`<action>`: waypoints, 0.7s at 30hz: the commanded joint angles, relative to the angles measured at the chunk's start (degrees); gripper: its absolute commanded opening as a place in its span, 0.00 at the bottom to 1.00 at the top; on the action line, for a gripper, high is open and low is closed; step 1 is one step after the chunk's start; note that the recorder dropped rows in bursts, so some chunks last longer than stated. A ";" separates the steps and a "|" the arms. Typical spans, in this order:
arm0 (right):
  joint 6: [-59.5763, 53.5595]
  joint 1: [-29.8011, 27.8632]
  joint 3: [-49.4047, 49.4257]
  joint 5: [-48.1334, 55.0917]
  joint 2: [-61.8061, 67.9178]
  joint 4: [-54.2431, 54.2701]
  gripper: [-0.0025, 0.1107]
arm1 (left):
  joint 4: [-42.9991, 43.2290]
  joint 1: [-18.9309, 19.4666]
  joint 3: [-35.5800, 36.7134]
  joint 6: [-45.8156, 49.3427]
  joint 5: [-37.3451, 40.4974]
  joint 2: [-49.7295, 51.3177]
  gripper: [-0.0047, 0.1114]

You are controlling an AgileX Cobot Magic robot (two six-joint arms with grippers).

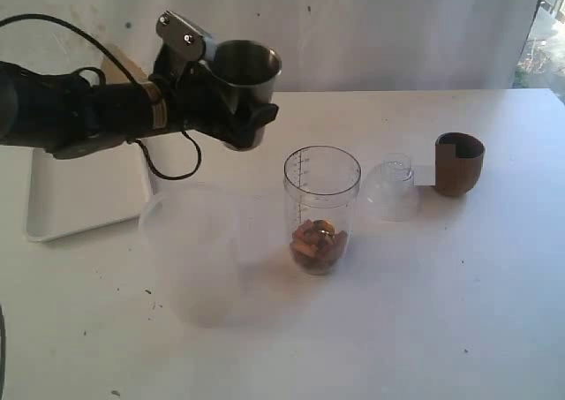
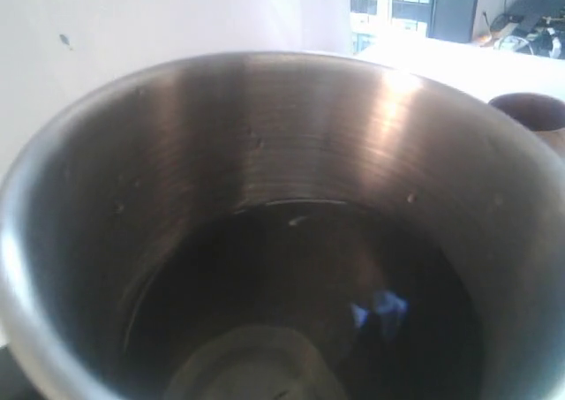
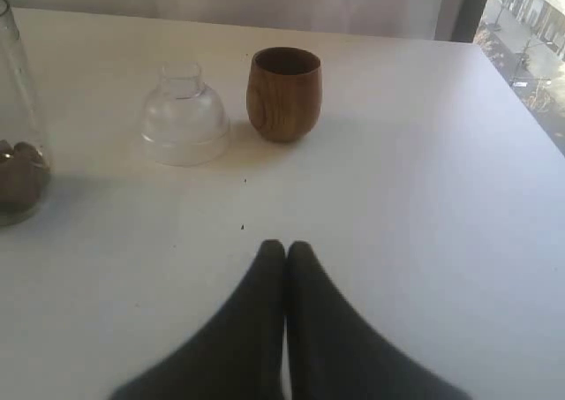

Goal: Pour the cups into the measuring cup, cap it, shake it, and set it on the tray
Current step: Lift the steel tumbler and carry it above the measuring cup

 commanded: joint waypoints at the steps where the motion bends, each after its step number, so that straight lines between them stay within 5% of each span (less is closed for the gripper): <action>1: 0.31 0.00 0.36 0.05 -0.19 -0.15 0.02 | -1.33 -1.54 -2.88 2.09 -2.16 1.38 0.04; 14: 0.31 0.00 0.36 0.05 -0.19 -0.15 0.02 | 4.80 -2.82 -5.12 4.61 -4.83 3.28 0.04; 21: 0.31 0.00 0.36 0.05 -0.19 -0.15 0.02 | 7.72 -2.82 -5.12 7.94 -13.19 3.17 0.04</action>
